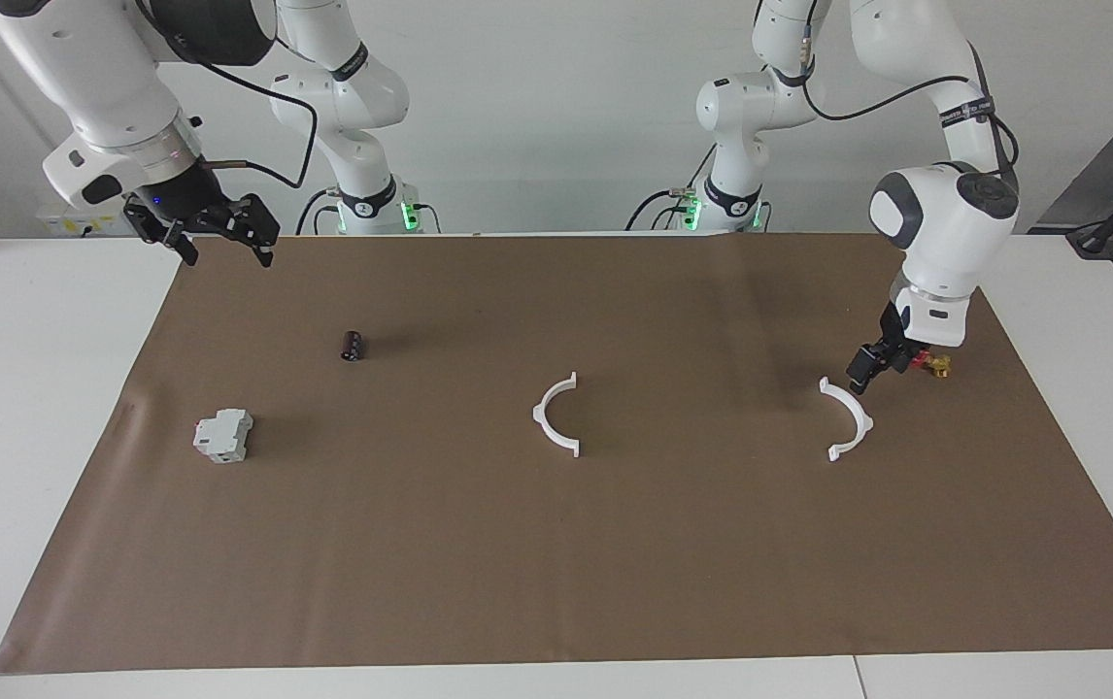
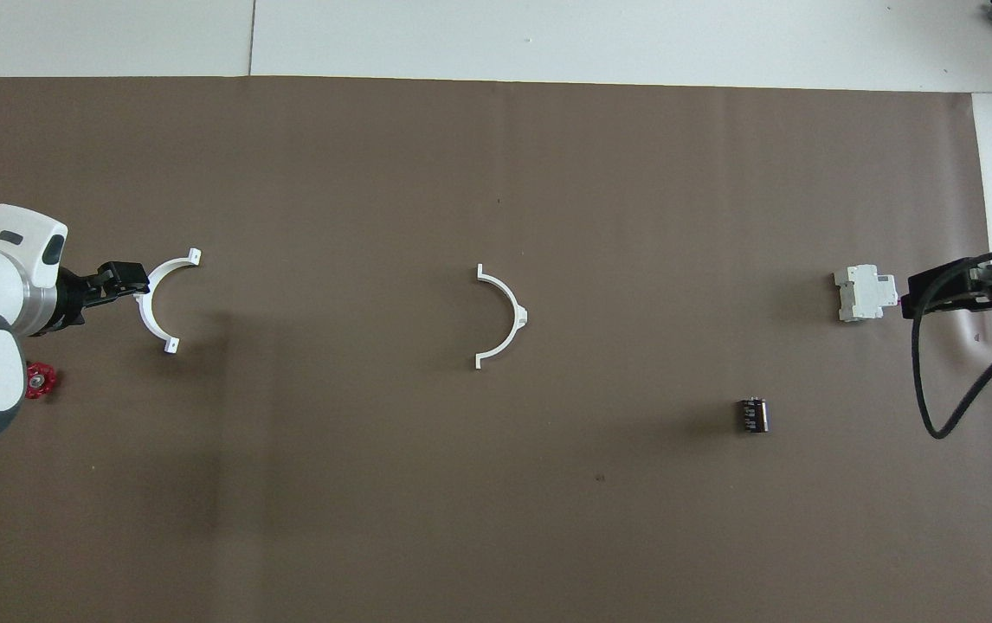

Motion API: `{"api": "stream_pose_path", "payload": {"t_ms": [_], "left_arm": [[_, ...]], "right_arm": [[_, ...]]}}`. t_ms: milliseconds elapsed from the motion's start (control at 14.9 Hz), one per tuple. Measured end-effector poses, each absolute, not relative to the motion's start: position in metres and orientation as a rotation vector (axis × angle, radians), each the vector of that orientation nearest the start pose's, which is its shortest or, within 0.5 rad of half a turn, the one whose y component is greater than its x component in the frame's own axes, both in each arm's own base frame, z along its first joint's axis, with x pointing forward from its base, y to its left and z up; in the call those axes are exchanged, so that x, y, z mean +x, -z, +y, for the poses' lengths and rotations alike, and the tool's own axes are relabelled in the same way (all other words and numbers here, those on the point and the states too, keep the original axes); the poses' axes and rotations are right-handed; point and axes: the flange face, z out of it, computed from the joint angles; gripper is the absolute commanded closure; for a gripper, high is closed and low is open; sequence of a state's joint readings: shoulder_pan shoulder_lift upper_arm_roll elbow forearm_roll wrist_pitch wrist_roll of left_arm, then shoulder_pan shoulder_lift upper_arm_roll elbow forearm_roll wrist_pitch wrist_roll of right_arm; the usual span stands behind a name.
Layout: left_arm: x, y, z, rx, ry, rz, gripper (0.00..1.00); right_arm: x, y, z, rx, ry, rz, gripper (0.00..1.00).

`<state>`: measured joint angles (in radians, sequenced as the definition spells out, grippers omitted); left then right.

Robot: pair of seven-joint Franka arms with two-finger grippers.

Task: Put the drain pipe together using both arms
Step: 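Reach the left gripper to the other white clamp half and grasp it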

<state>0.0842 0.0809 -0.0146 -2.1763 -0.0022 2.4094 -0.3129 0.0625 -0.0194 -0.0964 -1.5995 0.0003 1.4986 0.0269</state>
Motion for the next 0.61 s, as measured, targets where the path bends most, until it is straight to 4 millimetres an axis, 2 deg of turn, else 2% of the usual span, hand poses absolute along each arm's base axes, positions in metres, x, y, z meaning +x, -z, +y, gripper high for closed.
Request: {"api": "stream_pose_path", "payload": {"t_ms": [135, 606], "left_arm": [[0.562, -0.353, 0.036, -3.099, 0.224, -0.593, 0.0], [0.559, -0.315, 0.031, -3.103, 0.223, -0.588, 0.0]], "right_arm": [[0.54, -0.616, -0.019, -3.134, -0.126, 0.095, 0.0], [0.54, -0.616, -0.017, -3.115, -0.124, 0.096, 0.0]]}}
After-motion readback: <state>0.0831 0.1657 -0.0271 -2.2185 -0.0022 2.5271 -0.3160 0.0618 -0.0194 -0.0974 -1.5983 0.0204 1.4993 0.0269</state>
